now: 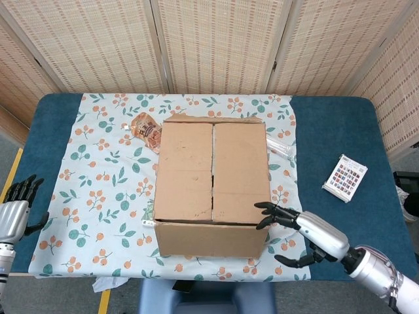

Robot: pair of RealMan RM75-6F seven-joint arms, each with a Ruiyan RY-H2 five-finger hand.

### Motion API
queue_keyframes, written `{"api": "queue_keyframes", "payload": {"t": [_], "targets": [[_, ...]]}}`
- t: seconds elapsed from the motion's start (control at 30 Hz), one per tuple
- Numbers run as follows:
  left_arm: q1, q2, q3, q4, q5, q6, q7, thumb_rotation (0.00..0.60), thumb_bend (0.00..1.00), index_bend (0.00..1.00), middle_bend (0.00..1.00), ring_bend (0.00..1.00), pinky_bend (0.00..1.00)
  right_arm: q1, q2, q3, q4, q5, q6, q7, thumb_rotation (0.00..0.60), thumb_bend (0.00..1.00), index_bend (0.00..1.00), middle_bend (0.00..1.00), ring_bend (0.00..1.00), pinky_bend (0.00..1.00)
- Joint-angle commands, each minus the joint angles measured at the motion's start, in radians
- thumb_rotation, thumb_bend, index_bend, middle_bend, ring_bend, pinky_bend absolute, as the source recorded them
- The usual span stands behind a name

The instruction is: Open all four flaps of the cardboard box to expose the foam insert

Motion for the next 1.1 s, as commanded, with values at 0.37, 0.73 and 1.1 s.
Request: {"api": "queue_keyframes", "payload": {"t": [0.37,0.73,1.1], "targets": [[0.0,0.017,0.004,0.025,0.001,-0.026,-0.086,0.6,0.46,0.0,0.0,0.0,0.0,0.251,-0.36,0.331,0.207,0.461,-0.295,-0.975,0.299,0.46,0.57,0.08,0.06,0.0],[0.012,0.035,0.007,0.035,0.021,-0.01,-0.165,0.6,0.46,0.0,0.0,0.0,0.0,0.405,-0.577,0.351,0.414,0.59,-0.432,-1.211,0.266,0.47,0.64,0.1,0.04,0.0],[0.023,0.047,0.009,0.047,0.034,0.006,-0.221,0.6,0.46,0.01,0.0,0.0,0.0,0.453,-0.674,0.351,0.504,0.635,-0.468,-1.187,0.224,0.47,0.66,0.08,0.02,0.0]]}}
